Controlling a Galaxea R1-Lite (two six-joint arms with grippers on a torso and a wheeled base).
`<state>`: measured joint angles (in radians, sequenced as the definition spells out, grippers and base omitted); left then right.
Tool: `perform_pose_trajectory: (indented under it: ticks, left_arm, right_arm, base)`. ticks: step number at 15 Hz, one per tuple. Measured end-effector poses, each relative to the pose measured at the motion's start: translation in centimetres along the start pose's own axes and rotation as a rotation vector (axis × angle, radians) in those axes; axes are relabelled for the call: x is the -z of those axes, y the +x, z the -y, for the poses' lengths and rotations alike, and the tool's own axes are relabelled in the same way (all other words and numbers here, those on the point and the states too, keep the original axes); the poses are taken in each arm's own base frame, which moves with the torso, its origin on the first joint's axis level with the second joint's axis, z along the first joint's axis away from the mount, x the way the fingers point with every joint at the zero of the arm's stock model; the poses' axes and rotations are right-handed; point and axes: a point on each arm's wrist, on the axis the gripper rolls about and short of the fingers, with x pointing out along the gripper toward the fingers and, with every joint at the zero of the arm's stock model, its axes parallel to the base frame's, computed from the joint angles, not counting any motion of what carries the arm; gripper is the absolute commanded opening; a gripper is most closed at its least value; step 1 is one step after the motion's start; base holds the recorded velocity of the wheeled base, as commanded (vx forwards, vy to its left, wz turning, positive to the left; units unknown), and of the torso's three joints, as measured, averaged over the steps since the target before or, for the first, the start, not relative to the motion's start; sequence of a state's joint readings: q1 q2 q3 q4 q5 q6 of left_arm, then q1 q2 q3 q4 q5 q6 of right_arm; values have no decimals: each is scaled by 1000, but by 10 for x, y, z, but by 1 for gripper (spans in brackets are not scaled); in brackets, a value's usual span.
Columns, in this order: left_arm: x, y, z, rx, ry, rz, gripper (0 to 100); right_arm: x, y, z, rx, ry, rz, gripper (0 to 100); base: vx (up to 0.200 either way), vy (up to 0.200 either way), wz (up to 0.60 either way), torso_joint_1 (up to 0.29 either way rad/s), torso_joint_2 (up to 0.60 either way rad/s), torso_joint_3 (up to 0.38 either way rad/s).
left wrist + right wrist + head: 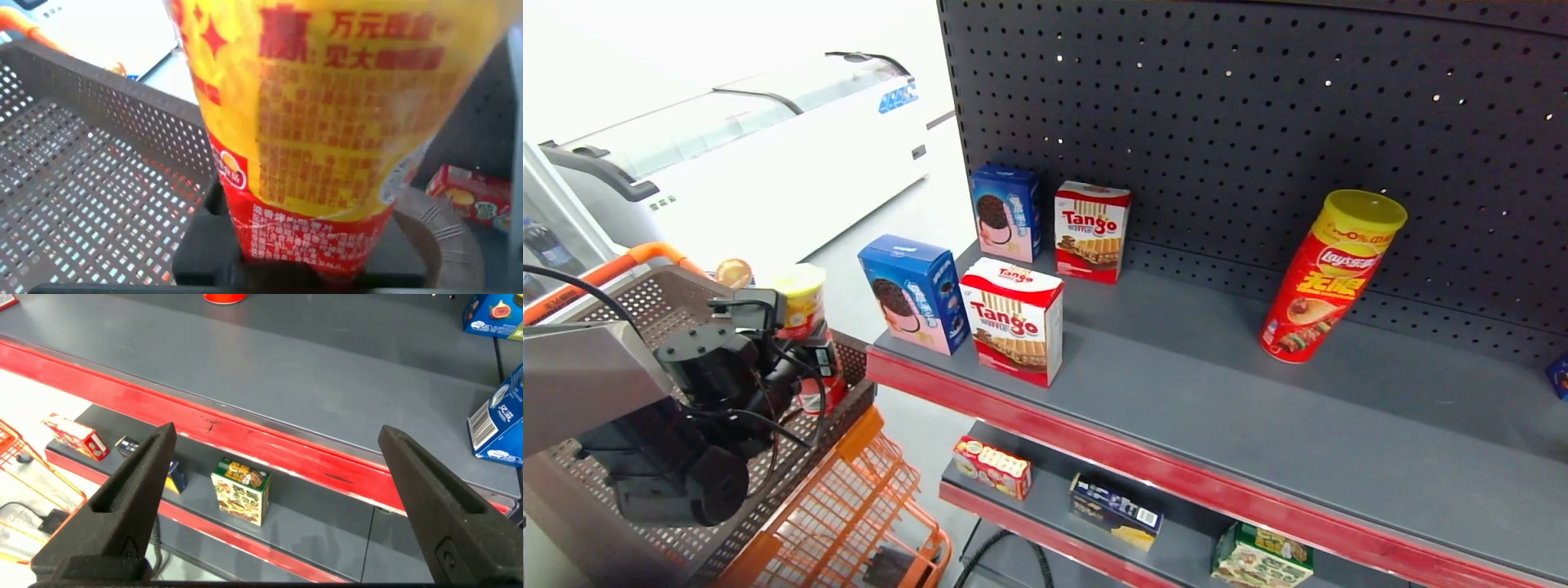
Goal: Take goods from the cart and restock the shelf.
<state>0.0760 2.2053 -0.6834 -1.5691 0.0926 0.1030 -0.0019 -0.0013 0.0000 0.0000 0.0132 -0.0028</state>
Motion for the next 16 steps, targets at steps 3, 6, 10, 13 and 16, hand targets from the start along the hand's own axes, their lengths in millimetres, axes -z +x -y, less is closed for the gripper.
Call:
perform_pose_trajectory:
  ticks: [3,6,10,13,16]
  left_arm:
    - [-13,-5,-1,0,-2,21,0]
    - [-21,-18,-4,1,-5,3,0]
    - [-32,-34,-5,7,-18,6,0]
    - [-38,-38,-6,5,-19,20,0]
    - [-39,-44,-5,9,-19,18,0]
  right_arm:
    - [0,0,0,-1,0,0,100]
    - [0,0,0,-1,0,0,100]
    - [0,0,0,0,0,0,100]
    - [0,0,0,0,0,0,100]
    - [0,0,0,-1,0,0,100]
  base:
    - [0,0,0,0,0,0]
    - [0,0,0,0,0,0]
    - [0,0,0,0,0,0]
    - [0,0,0,0,0,0]
    - [0,0,0,0,0,0]
